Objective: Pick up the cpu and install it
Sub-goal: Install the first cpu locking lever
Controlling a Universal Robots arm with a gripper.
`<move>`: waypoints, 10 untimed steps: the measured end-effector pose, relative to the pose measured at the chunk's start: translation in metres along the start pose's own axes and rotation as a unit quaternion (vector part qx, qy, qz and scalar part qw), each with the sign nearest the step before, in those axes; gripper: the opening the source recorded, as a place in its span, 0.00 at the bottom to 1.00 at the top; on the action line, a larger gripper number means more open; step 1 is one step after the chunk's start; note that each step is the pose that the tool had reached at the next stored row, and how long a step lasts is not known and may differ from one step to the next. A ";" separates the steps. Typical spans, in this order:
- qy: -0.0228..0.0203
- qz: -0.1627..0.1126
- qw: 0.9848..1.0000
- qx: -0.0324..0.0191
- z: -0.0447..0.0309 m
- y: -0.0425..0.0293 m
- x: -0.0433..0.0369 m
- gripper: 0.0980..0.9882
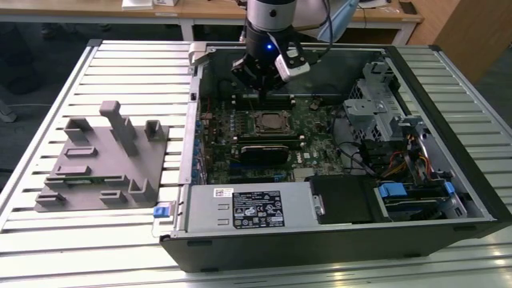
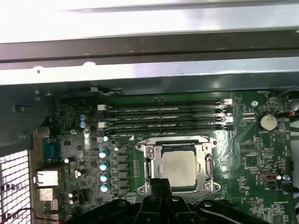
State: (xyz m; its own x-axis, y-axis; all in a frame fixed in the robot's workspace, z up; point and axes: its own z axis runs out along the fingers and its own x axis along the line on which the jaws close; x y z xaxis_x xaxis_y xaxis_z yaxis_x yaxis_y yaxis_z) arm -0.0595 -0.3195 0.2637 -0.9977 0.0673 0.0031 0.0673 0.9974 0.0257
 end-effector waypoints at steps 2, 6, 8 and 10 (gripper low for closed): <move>0.000 0.000 1.000 0.000 0.0000 0.0000 0.0009 0.02; -0.002 0.000 1.000 0.000 -0.0001 -0.0004 0.0051 0.02; -0.004 0.000 1.000 0.000 0.0000 -0.0005 0.0067 0.02; -0.005 0.000 1.000 0.000 0.0000 -0.0005 0.0077 0.02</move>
State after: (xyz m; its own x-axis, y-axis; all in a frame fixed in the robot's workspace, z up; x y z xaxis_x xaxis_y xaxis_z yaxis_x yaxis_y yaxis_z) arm -0.0673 -0.3195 0.2637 -0.9977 0.0671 -0.0070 0.0669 0.9974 0.0262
